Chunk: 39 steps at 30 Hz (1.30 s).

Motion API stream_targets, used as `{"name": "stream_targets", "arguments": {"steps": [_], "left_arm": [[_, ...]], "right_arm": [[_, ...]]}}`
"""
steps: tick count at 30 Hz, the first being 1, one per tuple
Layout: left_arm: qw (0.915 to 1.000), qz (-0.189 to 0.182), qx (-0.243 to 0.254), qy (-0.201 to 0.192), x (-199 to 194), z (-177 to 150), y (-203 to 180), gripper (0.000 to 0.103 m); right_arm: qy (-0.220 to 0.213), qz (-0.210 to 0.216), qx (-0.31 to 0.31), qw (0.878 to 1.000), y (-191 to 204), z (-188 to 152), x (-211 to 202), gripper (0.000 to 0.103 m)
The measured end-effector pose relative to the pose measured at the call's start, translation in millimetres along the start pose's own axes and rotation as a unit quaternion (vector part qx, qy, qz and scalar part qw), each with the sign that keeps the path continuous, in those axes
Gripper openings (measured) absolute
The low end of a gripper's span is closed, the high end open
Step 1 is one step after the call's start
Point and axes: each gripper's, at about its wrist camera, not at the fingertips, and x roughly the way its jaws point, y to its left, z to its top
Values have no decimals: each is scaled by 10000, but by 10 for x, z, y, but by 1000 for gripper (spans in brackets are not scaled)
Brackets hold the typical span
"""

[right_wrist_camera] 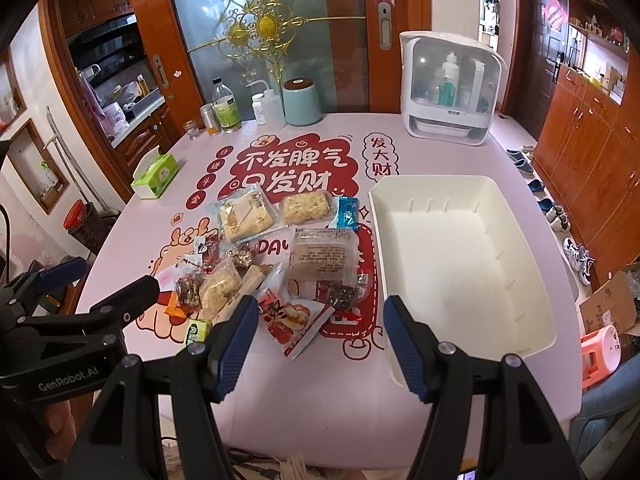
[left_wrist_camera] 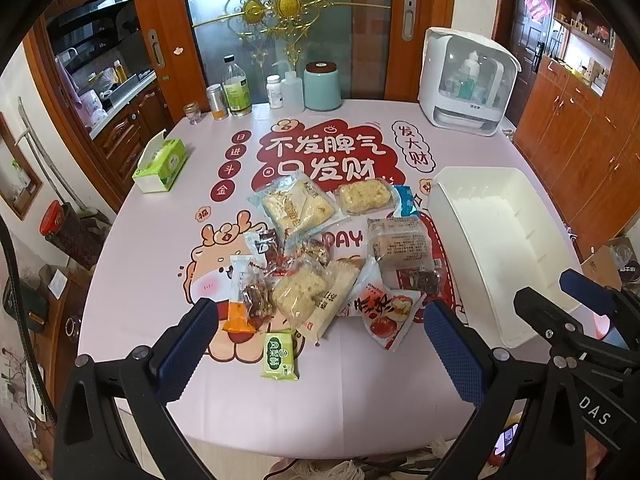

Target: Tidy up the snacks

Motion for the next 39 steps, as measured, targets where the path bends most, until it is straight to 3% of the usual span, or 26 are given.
{"name": "stream_targets", "arguments": {"steps": [9,15,19,26,33,39], "left_arm": [[9994,39,-197,275,120,-104,153,102],[9966,104,-611,548,342,-198,483,102],[9943,290,-639,808,563,-340,666,102],[9858,227,-900,1401,1065,-656,948,102],[9755,129,-1206,1834,1581,-908,1056,102],[9701,81,-1293,2054,1977,-1006,1007,102]], "right_arm": [[207,37,-107,9997,87,-70,119,65],[597,204,-76,9980,138,-116,373,65],[785,187,-224,9965,218,-158,577,65],[1145,255,-562,9915,337,-259,1037,65],[1384,561,-702,9863,385,-322,1516,65],[1368,478,-1093,9834,474,-332,1830,65]]}}
